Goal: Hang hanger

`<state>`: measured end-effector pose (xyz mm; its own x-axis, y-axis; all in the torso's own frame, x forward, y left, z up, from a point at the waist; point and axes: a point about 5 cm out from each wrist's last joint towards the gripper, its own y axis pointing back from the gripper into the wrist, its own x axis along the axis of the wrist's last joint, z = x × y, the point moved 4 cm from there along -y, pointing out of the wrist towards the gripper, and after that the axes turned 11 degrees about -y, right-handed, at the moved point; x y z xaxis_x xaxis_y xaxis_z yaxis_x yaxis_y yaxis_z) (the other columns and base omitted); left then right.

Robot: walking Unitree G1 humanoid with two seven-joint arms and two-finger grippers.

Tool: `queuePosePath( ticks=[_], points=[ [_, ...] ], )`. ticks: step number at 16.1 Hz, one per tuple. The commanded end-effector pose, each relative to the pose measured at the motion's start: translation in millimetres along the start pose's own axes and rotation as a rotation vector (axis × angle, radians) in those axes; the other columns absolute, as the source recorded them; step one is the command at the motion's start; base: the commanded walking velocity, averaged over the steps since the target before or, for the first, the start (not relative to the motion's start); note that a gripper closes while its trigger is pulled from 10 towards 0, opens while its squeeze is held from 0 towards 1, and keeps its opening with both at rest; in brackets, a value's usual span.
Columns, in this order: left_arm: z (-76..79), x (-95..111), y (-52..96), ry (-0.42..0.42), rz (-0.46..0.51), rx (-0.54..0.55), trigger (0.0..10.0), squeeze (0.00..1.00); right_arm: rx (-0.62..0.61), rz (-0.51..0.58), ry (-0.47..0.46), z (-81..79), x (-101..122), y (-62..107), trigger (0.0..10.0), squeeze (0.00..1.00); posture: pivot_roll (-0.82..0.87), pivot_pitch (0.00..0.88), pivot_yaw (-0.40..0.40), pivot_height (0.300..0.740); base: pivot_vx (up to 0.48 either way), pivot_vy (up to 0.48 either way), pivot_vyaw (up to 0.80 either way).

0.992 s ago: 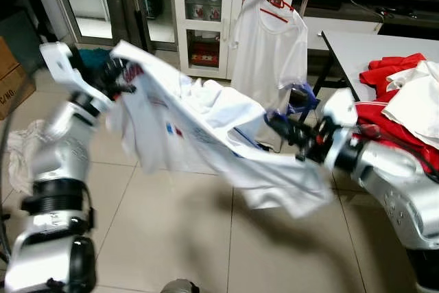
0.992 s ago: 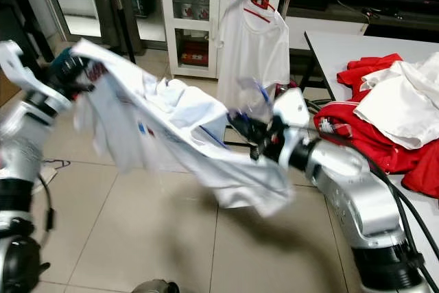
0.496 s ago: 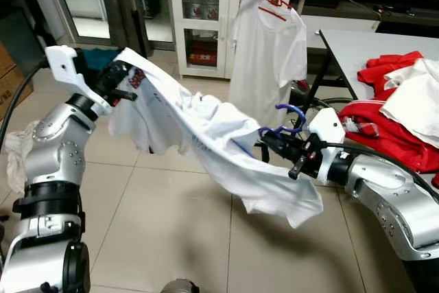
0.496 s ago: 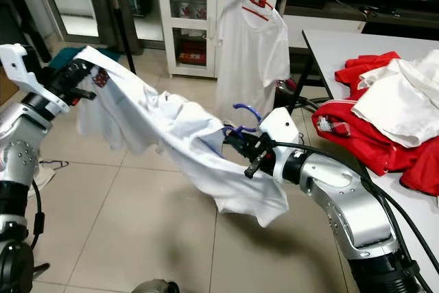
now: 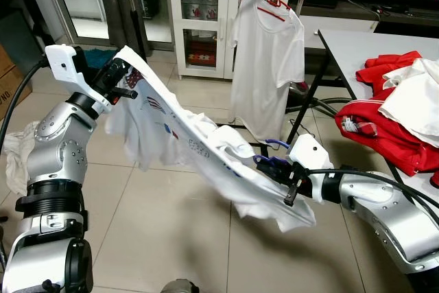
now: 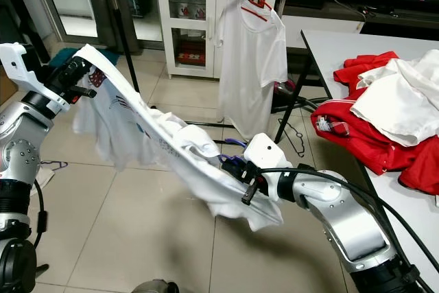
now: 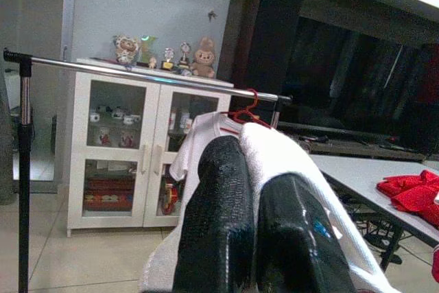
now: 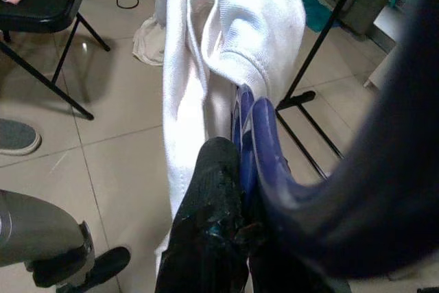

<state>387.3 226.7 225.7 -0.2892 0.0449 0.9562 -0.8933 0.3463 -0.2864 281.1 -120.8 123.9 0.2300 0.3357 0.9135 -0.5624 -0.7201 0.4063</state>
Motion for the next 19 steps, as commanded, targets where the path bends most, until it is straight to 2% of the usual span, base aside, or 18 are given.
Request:
queuePosePath(
  ticks=[1,2,4,6,8,9,13,15,16,17,18,19],
  points=[
    [-8.7,26.4,-0.1,-0.035,0.101,0.028,0.0,0.0,-0.03,-0.08,-0.015,6.9,-15.3,3.3,10.0,0.0,0.06,0.0,0.024,0.74,0.0,0.0,0.0],
    [-5.2,23.0,1.1,-0.038,0.094,0.017,0.0,0.0,-0.049,-0.019,-0.049,10.3,-6.7,3.0,10.0,0.0,0.06,0.0,0.023,0.74,0.0,0.0,0.0],
    [-6.4,3.8,9.3,-0.044,0.034,0.055,0.0,0.0,-0.12,0.225,-0.187,26.2,30.1,9.3,10.0,0.0,0.06,0.0,0.022,0.74,0.0,0.0,0.0],
    [-29.7,-28.2,29.1,-0.094,-0.106,0.238,0.0,0.0,-0.14,0.436,-0.295,37.9,59.1,26.2,10.0,0.0,0.06,0.0,0.025,0.74,0.0,0.0,0.0],
    [-52.7,-49.4,55.2,-0.165,-0.222,0.423,0.0,0.0,-0.161,0.553,-0.353,49.1,71.3,43.7,10.0,0.0,0.06,0.0,0.025,0.74,0.0,0.0,0.0],
    [-55.0,-55.1,60.9,-0.161,-0.25,0.451,0.0,0.0,-0.167,0.583,-0.372,52.5,74.2,48.2,10.0,0.0,0.06,0.0,0.023,0.74,0.0,0.0,0.0],
    [-31.1,-92.5,68.8,-0.093,-0.39,0.388,0.0,0.0,-0.164,0.678,-0.418,59.7,89.3,57.9,10.0,0.0,0.06,0.0,0.019,0.74,0.0,0.0,0.0],
    [-16.1,-94.3,62.9,-0.096,-0.376,0.321,0.0,0.0,-0.15,0.661,-0.403,58.1,90.6,55.4,10.0,0.0,0.06,0.0,0.018,0.74,0.0,0.0,0.0],
    [-14.5,-93.7,61.7,-0.095,-0.372,0.312,0.0,0.0,-0.146,0.658,-0.402,57.3,90.7,54.8,10.0,0.0,0.06,0.0,0.018,0.74,0.0,0.0,0.0],
    [-9.7,-88.1,55.4,-0.088,-0.342,0.278,4.3,0.0,-0.127,0.639,-0.39,53.0,90.3,51.3,10.0,0.0,0.06,0.0,0.017,0.74,0.0,0.0,0.0],
    [-8.1,-85.8,53.1,-0.085,-0.331,0.265,4.3,0.0,-0.122,0.631,-0.385,51.4,90.0,50.0,10.0,0.0,0.06,0.0,0.017,0.74,0.0,0.0,0.0],
    [-5.0,-82.5,49.8,-0.054,-0.31,0.24,10.0,0.0,-0.116,0.623,-0.38,50.0,89.9,48.7,10.0,0.0,0.06,0.0,0.017,0.74,0.0,0.0,0.0]
  ],
)
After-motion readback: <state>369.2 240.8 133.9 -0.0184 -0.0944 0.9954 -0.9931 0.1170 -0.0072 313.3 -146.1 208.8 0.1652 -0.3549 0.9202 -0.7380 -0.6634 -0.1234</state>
